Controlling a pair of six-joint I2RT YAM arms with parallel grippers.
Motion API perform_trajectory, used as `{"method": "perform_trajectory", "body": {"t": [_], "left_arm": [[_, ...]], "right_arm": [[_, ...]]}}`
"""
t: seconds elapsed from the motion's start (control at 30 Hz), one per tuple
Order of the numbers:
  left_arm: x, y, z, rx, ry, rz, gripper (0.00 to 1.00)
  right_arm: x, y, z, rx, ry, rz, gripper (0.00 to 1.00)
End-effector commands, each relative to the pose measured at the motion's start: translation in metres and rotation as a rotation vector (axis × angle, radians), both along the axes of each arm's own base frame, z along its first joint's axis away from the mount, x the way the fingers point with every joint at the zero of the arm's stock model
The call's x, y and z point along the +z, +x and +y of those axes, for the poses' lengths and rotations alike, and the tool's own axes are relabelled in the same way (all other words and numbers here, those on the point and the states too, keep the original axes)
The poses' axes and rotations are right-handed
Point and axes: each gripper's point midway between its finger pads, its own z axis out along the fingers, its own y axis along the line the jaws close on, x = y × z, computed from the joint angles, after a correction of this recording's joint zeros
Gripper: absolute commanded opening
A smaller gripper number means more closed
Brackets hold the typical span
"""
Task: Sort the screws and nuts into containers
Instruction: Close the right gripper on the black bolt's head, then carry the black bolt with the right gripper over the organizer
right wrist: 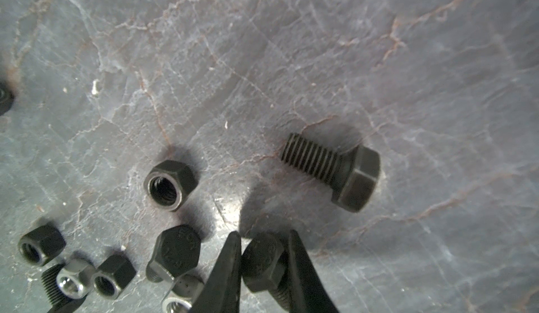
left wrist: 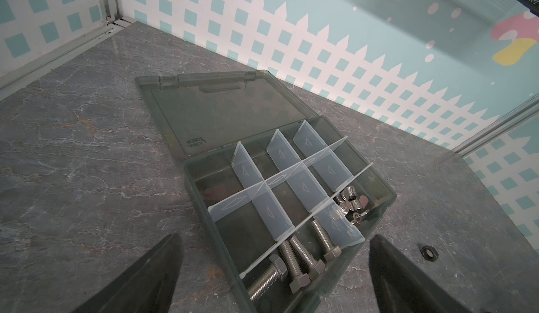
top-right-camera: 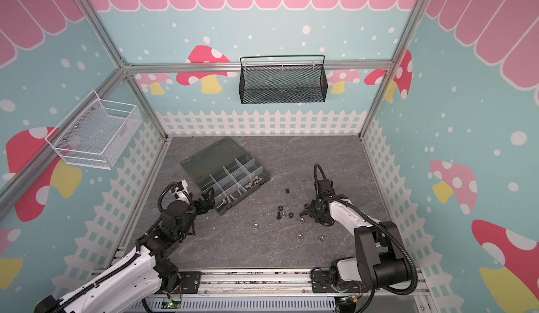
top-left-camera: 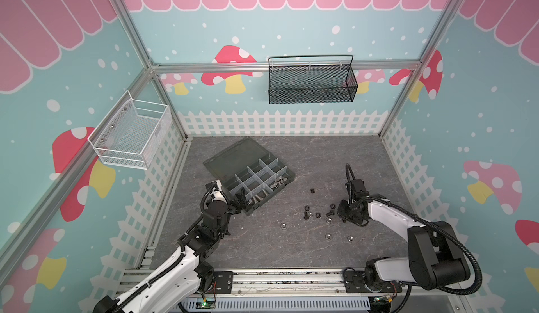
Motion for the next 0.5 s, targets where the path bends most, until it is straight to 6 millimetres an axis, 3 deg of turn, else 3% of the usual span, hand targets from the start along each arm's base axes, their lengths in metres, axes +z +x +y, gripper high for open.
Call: {"method": "perform_trajectory", "body": {"t": [0.0,0.27,0.47], "left_arm": [[0.009,0.003,0.0,0.008,-0.025,-0.008,1.0],[0.005,0.01,-0.004,0.01,-0.008,0.038,1.0],[0.001,0.015,-0.01,0.001,-0.005,0.07,1.0]], "right_arm": [[-0.001,-0.019,-0.003,0.004,-0.019,0.046,0.05],[0.039,0.005,0.008,0.052,0.01,-0.098,0.04],[0.071,0.028,0.033,0.139,0.045,-0.211,0.04]]}}
